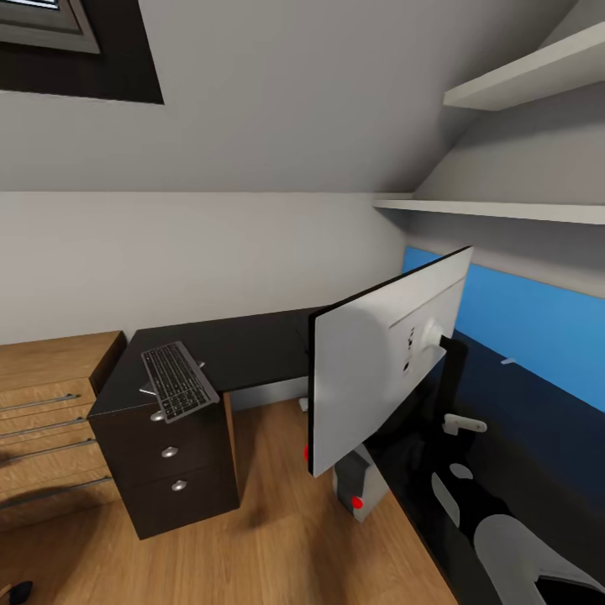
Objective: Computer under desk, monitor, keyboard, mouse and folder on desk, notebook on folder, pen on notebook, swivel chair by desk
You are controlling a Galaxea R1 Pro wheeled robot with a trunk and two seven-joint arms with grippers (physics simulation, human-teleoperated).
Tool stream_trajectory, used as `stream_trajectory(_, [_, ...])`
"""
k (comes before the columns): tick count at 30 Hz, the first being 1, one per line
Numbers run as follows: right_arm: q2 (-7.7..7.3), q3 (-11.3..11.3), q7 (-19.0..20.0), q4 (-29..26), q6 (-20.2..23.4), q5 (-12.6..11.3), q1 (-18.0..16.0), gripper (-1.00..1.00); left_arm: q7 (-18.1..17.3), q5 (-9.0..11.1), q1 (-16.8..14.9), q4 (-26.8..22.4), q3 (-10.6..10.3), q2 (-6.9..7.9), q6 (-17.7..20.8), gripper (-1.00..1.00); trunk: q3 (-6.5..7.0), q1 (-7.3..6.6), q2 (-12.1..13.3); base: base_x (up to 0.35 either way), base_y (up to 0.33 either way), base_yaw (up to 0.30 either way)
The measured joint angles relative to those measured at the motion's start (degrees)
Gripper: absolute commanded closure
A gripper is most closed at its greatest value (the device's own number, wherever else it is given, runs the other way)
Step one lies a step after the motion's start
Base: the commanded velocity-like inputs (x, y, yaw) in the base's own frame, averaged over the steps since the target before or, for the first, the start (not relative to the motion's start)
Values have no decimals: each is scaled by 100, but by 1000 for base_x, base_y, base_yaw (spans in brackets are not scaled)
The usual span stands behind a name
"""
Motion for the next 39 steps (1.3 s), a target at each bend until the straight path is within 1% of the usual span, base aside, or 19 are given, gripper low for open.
stream_trajectory(22, [2, 0, 2, 14, 0, 0, 0, -100, 2, 0, 0, 0, 7, 0, 2, -100, 0, 0, 0, 1, -3, 0])
stream_trajectory(32, [2, 0, 8, 17, 0, 5, 0, -100, 0, 0, 0, 0, 8, 0, 4, -100, 0, -2, 0, 154, 0, 0])
stream_trajectory(39, [2, -9, 8, 16, -2, 4, 1, -100, 2, 0, 0, -1, 8, 0, 8, -100, 0, 0, 0, 52, 0, 0])
